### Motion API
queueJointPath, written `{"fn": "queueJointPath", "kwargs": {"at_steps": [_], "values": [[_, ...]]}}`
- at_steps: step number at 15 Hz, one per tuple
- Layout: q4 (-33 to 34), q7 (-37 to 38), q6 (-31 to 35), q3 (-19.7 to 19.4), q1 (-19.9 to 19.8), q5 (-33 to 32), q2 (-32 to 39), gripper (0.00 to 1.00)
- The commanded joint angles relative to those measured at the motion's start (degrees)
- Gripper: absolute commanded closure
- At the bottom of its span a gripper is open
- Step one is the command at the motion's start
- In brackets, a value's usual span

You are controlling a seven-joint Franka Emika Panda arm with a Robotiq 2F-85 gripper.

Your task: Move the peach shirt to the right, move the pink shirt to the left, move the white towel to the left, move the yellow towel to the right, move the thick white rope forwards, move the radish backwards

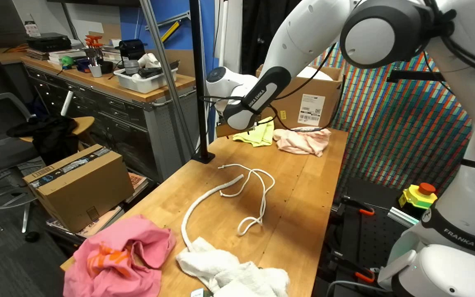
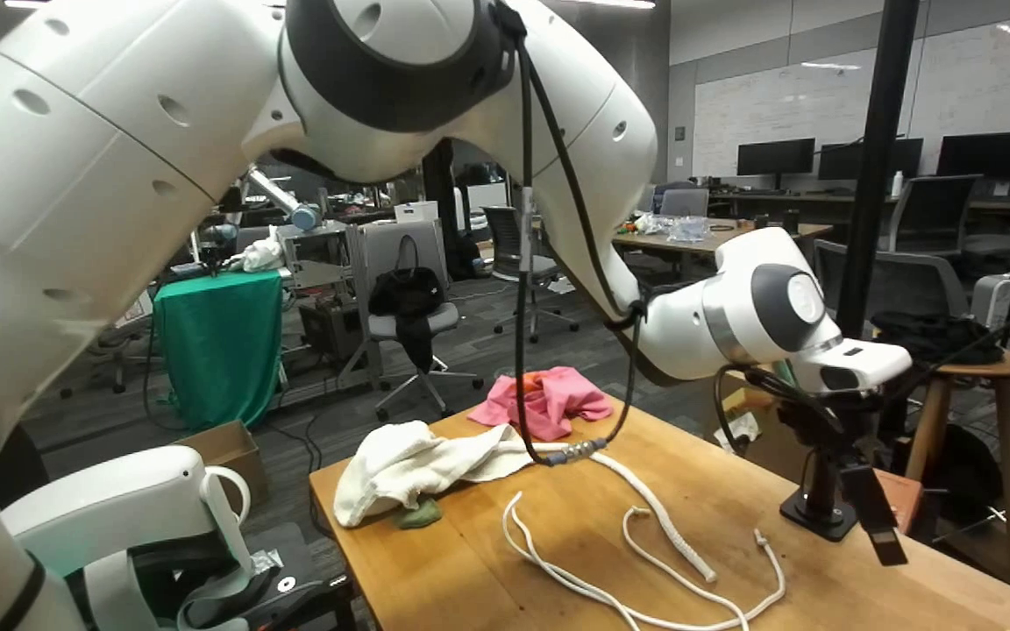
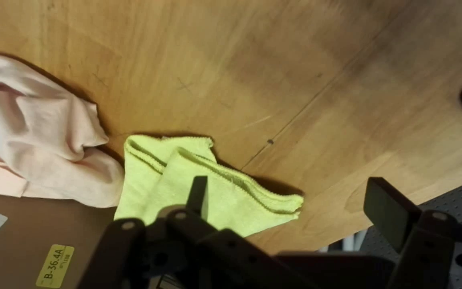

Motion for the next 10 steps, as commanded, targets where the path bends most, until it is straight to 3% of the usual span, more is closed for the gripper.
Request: {"fn": "queueJointPath", "kwargs": {"at_steps": [1, 10], "values": [[-11.59, -4.93, 0.9, 1.36, 2.87, -1.63, -9.4, 0.0], [-28.46, -15.02, 0.51, 9.22, 6.07, -2.91, -21.88, 0.0]]}}
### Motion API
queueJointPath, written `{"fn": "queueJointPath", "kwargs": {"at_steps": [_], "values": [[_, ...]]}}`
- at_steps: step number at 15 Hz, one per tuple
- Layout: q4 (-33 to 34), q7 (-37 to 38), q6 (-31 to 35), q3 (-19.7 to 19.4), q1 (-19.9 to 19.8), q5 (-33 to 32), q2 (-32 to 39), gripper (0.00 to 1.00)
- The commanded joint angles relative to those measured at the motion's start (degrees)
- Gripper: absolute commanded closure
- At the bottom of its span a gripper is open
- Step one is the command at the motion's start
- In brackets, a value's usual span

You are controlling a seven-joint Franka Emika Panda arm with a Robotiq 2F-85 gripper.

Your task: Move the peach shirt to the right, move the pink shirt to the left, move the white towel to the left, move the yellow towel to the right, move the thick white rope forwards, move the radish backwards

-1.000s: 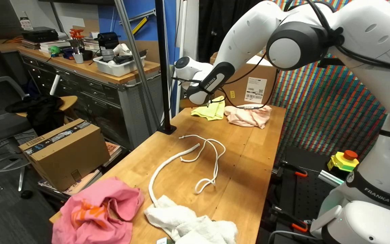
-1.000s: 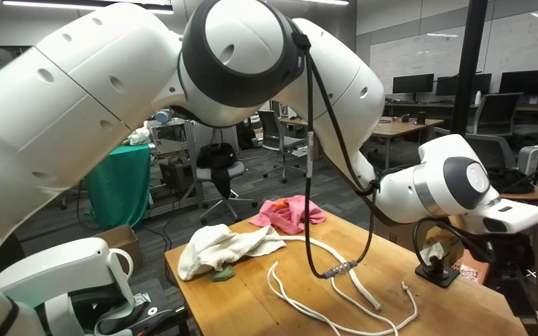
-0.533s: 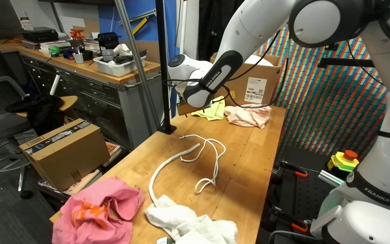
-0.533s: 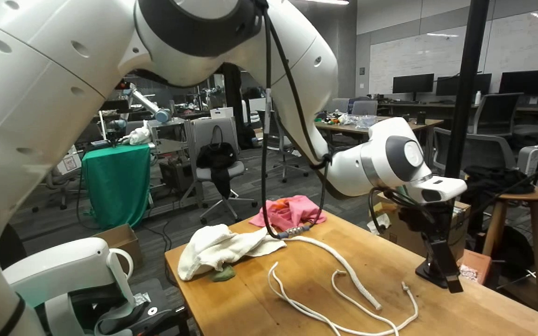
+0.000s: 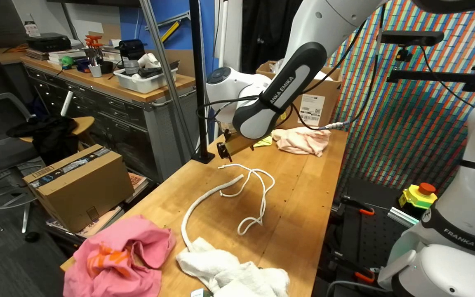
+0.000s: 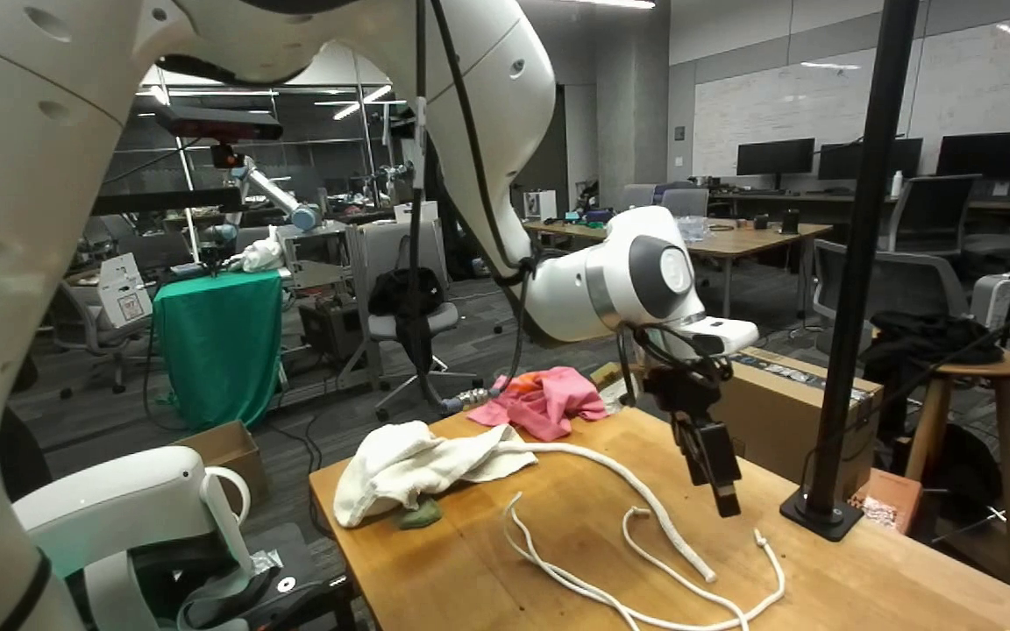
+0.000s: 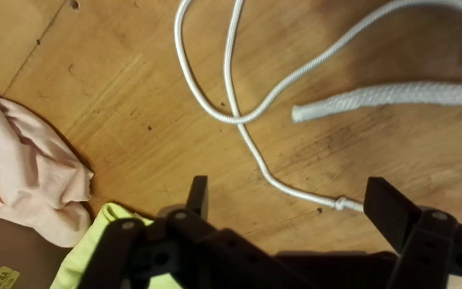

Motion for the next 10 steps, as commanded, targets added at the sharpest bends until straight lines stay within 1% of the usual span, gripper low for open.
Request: {"fn": "queueJointPath", "kwargs": {"at_steps": [1, 6, 10], "values": [[-8.0, -4.12, 0.43, 3.23, 1.27, -1.56, -6.26, 0.0], [-11.68, -7.16, 0.91, 7.71, 2.96, -1.59, -8.17, 0.0], [-11.16, -7.41, 1.19, 9.81, 5.25, -3.09, -7.14, 0.0]]}}
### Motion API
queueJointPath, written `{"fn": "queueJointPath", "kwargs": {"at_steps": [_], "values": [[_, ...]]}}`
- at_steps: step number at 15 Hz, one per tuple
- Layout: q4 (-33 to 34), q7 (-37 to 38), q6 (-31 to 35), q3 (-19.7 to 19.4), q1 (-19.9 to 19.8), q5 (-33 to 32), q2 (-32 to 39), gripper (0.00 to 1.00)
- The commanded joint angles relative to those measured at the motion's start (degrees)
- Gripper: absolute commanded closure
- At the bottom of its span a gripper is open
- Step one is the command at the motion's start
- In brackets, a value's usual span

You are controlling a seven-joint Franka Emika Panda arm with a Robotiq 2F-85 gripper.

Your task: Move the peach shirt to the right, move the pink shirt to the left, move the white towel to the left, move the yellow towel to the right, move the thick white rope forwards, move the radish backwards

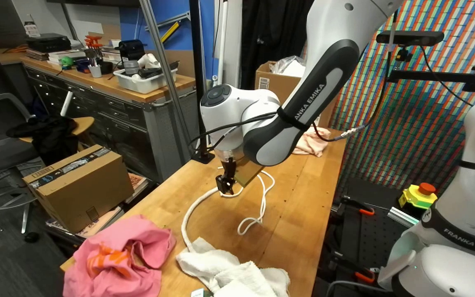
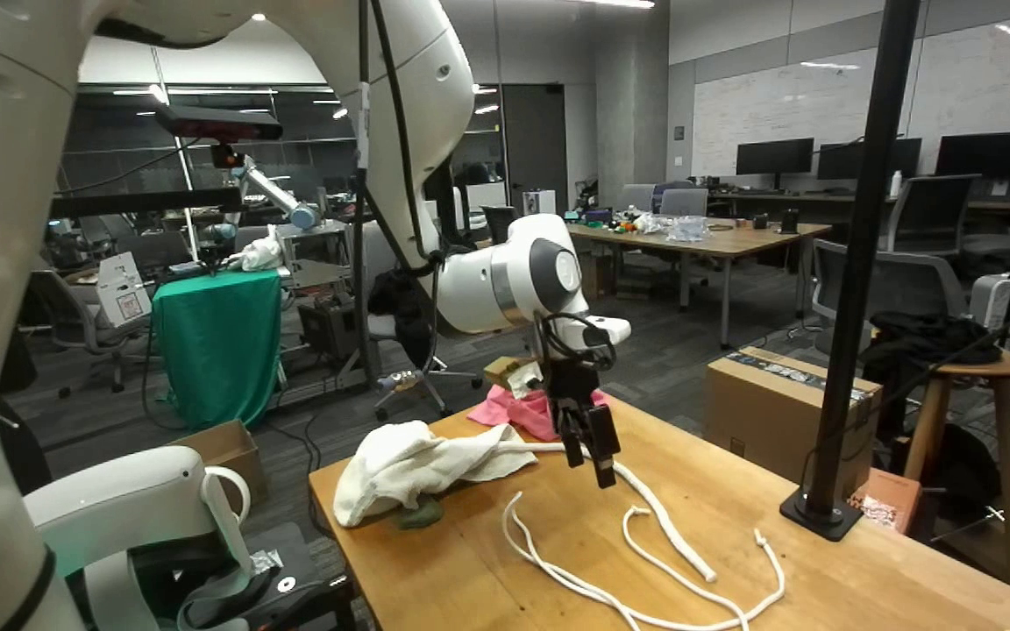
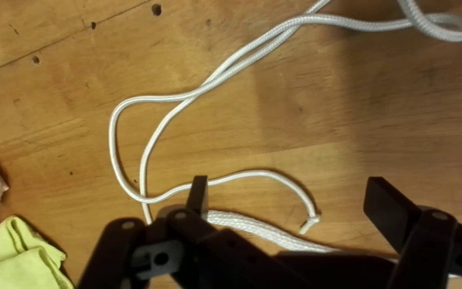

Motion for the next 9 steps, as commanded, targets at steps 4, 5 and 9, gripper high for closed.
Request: {"fn": "queueJointPath", "kwargs": {"at_steps": [4, 5, 9], "values": [[-0.03, -0.89, 2.14, 1.96, 3.2, -3.8, -0.28, 0.0], [0.16, -1.09, 2.36, 2.24, 3.44, -3.91, -0.11, 0.0], [1.93, -0.64, 4.86, 2.98, 4.61, -3.88, 1.25, 0.0]]}}
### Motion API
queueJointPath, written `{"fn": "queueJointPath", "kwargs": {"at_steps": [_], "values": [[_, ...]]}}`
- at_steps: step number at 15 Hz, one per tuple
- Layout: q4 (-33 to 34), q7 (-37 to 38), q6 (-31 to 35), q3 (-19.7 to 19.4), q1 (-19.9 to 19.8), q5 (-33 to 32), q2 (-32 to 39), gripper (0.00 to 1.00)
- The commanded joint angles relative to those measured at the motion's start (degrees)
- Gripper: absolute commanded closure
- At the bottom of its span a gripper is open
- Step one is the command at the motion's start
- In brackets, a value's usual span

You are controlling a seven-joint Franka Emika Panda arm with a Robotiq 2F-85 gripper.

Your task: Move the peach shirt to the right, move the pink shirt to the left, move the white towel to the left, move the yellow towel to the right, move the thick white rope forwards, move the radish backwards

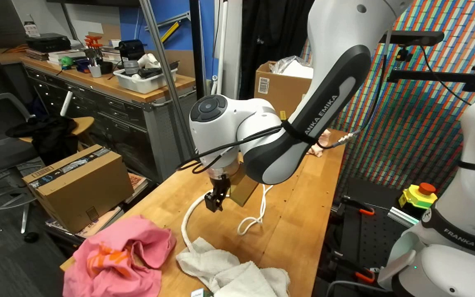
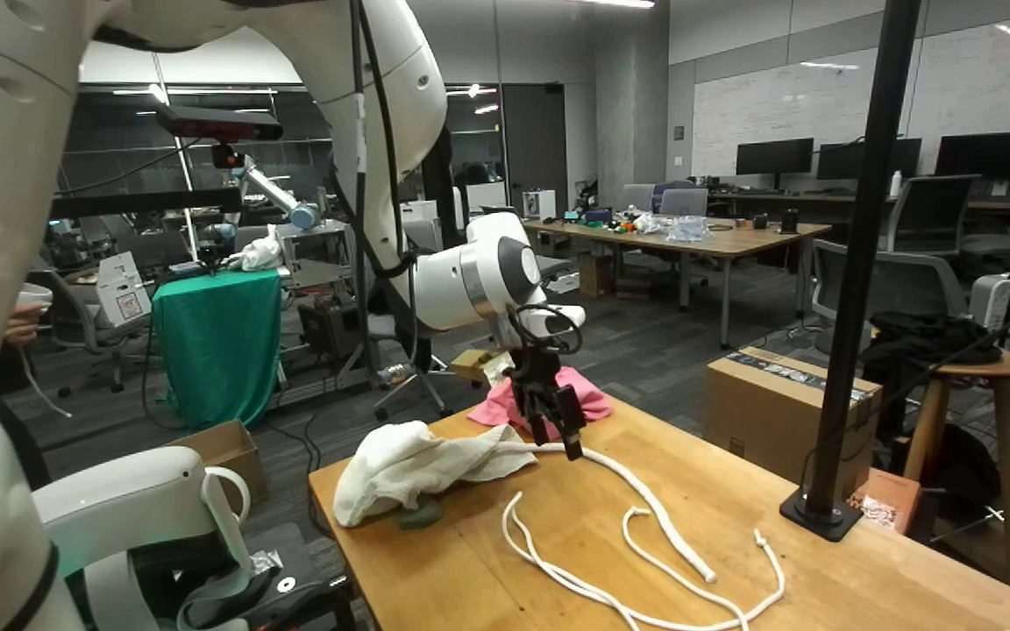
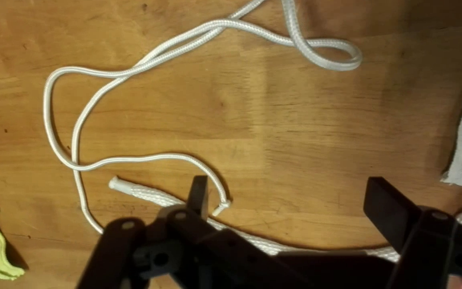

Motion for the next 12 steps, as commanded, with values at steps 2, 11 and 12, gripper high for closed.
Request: {"fn": "queueJointPath", "kwargs": {"at_steps": [2, 11, 12], "values": [[2.83, -0.54, 3.03, 0.58, 1.17, -0.01, 1.87, 0.0], [13.77, -1.11, 2.89, 2.2, 2.07, 9.91, 10.75, 0.0], [14.96, -1.44, 2.69, 2.36, 2.09, 11.3, 11.72, 0.0]]}}
